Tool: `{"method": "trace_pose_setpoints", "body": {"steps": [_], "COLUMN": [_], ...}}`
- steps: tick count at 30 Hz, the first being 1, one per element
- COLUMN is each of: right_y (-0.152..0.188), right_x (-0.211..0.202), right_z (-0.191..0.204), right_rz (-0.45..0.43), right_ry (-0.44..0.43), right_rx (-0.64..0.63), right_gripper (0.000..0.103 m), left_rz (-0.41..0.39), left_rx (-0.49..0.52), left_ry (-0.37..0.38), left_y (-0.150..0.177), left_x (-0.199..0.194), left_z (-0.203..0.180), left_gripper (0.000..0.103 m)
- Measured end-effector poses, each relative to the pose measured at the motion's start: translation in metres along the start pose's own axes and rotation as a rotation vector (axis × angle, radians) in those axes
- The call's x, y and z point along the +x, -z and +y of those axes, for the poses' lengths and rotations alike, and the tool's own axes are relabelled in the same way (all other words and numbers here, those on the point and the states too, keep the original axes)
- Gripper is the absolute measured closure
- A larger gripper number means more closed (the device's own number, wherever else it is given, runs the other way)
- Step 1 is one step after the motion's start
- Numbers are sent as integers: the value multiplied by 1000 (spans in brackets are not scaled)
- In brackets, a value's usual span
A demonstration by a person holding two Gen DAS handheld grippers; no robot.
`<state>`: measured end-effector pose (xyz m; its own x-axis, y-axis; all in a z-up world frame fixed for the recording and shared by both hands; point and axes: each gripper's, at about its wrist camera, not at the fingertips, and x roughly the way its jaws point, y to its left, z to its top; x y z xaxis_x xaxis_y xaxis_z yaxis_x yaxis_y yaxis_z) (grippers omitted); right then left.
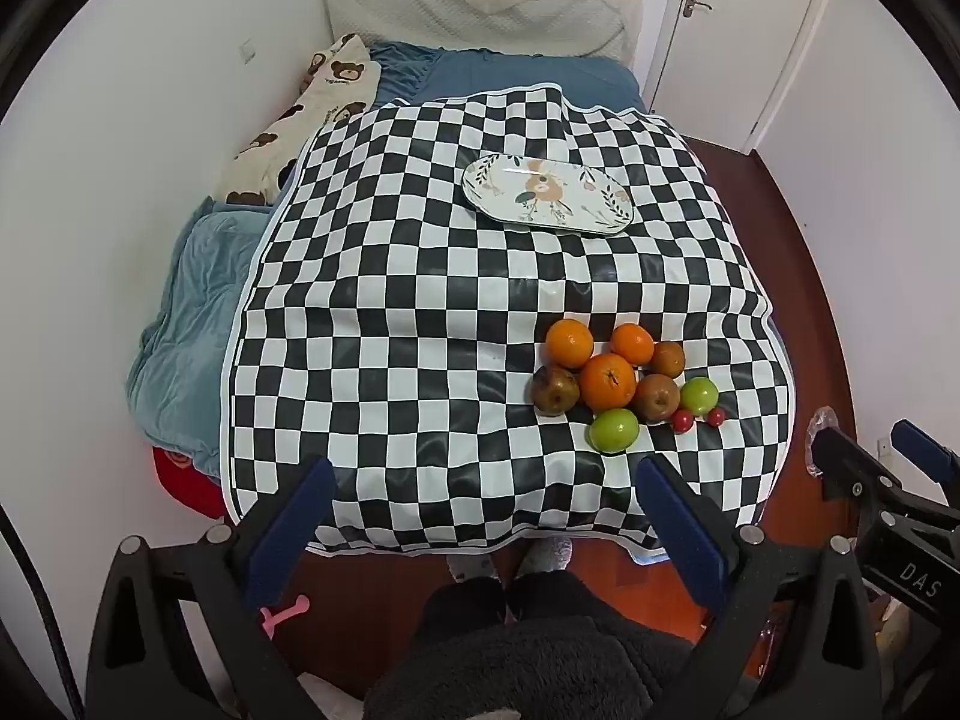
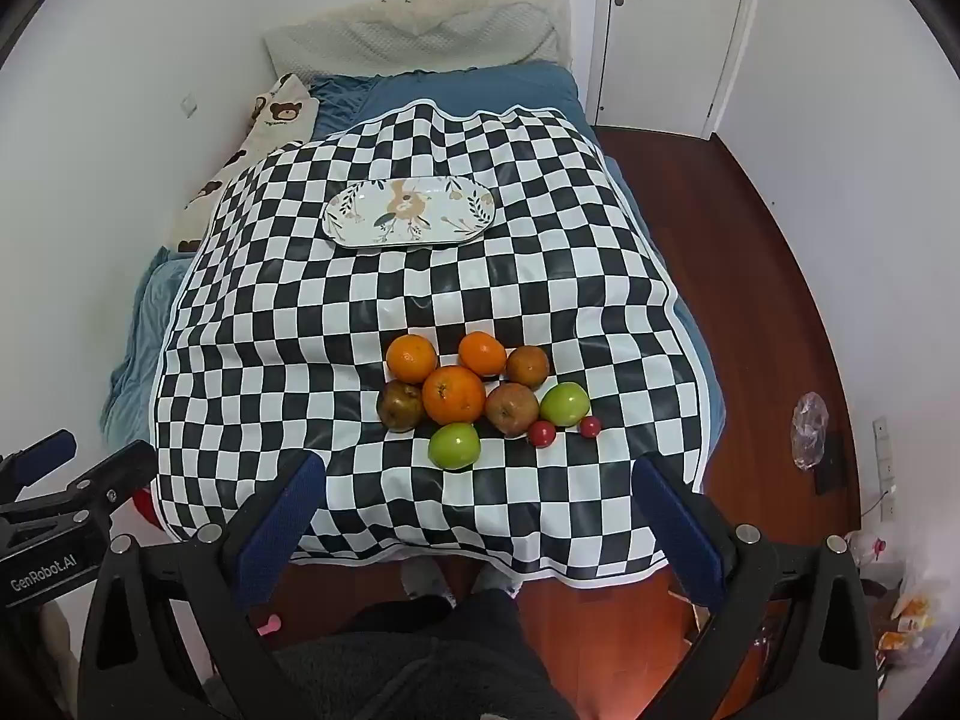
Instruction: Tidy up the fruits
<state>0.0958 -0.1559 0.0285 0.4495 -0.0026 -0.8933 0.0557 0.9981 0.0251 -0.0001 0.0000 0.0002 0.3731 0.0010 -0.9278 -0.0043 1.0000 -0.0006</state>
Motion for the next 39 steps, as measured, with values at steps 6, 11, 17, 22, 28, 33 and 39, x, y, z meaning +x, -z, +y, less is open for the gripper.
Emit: {"method": "trace_pose_setpoints", "body": {"steps": [6,11,17,22,28,33,39], "right_y": [0,-1,-2,1,-6,-5,-3], "right_x": [0,-1,-4,-6,-24,-31,-43], "right_z": [0,-1,-1,-2,0,0,0], "right_rz": [4,4,2,-3,-28,-29,-38], "right_ry": [0,1,0,-4,-8,-6,-12], "right_rx": [-1,0,0,-2,-8,-10,-12], "right_gripper": [0,0,0,0,0,0,0], "left_rz": [2,-2,-5,-19,-48,-56,-71], "left_rx": [0,-3,-4,-3,-4,-5,-14], "left_ry": [3,0,4,6,10,19,28], "left_y": [0,0,0,-5,-10,-12,-11], "left_x": [0,0,0,-4,-26,-29,-36], "left_z": [-1,0,0,-6,-8,-8,-15], "left_gripper": [0,0,0,0,0,0,0]}}
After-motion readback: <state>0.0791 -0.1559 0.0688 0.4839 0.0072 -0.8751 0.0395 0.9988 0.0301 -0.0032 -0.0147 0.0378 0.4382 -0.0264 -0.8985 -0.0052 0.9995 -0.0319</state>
